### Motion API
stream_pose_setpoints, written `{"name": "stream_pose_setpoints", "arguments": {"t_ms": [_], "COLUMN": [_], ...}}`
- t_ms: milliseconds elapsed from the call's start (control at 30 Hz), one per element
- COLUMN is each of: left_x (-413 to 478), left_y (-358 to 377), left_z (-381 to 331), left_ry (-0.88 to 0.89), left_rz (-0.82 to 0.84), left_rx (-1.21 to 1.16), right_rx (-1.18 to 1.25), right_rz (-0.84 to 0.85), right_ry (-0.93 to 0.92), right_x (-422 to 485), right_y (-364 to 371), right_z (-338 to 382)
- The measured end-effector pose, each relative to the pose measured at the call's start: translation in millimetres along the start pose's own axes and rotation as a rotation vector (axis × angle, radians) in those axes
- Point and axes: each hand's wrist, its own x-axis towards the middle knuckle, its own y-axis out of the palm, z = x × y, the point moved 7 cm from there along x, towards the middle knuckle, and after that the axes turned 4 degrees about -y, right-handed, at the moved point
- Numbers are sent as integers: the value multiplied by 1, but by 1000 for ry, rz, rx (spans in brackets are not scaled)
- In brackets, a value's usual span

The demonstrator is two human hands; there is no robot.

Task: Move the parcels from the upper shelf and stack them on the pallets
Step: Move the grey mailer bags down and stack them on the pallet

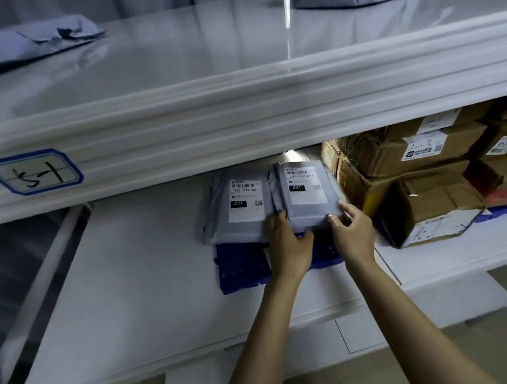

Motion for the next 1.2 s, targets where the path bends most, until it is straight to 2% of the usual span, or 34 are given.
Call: {"name": "stream_pose_setpoints", "arguments": {"t_ms": [367,900,1033,1200], "left_x": [-7,-68,-97,-135], "left_y": [7,-12,-19,-35], "left_z": [-3,-31,-48,-90], "left_ry": [-74,-10,50,260], "left_rz": [78,-28,-72,-122], "left_rx": [77,-5,29,163], "right_rx": [-124,-153,-147,-178], "right_rz": [127,116,104,76], "right_ry": [-39,-221,-299,-474], "right_x": [-6,-51,-72,-102], "right_y": [1,-47,-66,-96], "right_z": [8,45,58,87]}}
